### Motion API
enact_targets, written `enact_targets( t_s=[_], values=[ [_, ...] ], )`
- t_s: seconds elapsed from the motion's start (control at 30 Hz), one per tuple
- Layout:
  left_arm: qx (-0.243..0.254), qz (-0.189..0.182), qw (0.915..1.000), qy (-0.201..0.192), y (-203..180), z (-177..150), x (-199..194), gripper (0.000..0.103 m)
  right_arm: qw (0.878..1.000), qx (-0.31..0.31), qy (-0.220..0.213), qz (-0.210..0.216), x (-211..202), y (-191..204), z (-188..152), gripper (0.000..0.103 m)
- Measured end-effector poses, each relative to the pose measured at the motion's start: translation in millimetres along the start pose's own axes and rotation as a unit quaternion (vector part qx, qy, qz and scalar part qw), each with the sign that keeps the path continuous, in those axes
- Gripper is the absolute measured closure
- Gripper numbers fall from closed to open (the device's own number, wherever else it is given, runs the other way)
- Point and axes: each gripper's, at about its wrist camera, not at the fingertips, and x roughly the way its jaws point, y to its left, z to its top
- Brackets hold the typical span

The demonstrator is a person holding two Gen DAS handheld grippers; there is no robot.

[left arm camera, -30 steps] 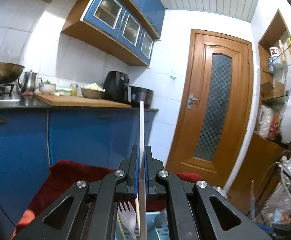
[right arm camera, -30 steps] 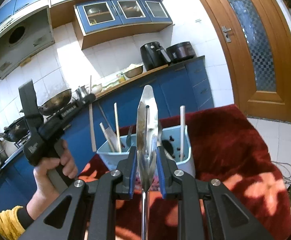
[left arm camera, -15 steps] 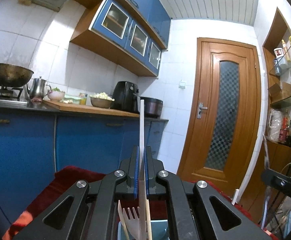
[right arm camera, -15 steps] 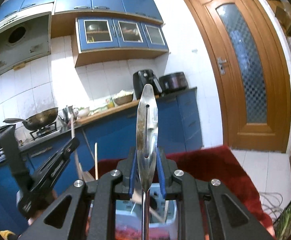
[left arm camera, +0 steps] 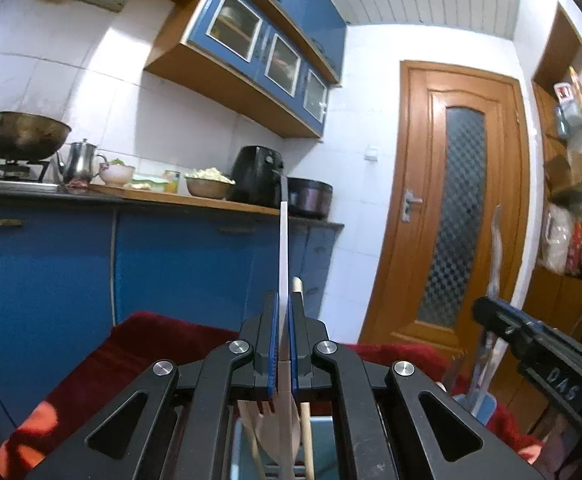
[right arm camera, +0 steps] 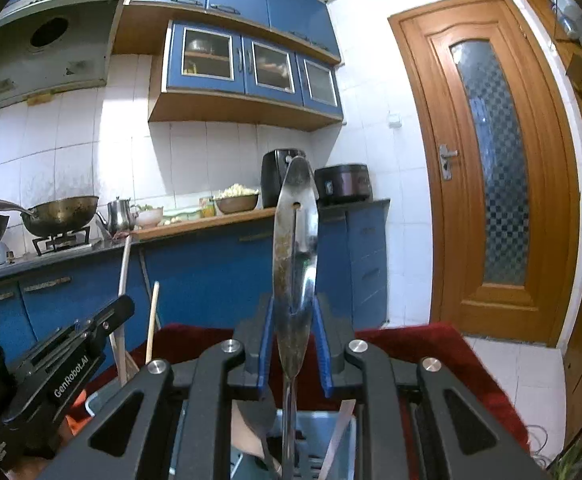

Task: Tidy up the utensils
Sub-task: 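Lower the tongs into the box with the right tool while the left tool drops the stick in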

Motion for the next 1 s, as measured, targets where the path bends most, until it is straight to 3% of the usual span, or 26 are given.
enact_targets(
  t_s=[0.3,0.4,0.5,0.63,1.0],
  values=[
    [0.018,-0.014,0.9987,0.045,-9,-8,0,0.098,0.998,-0.014,0.056,0.013,-1,-3,-22,0.081],
    [0.025,-0.015,0.9980,0.057,-11,-10,-2,0.089,0.998,-0.006,0.067,0.019,-3,-5,-25,0.076],
    [0.033,-0.020,0.9973,0.062,-12,-10,-9,0.082,0.997,0.007,0.068,0.025,-8,-6,-23,0.063],
    [0.033,-0.023,0.9970,0.066,-14,-8,-22,0.071,0.998,0.019,0.061,0.028,-20,-7,-18,0.062],
    [0.019,-0.026,0.9959,0.084,-1,9,-67,0.071,0.997,0.040,0.046,0.040,-70,2,1,0.062]
  ],
)
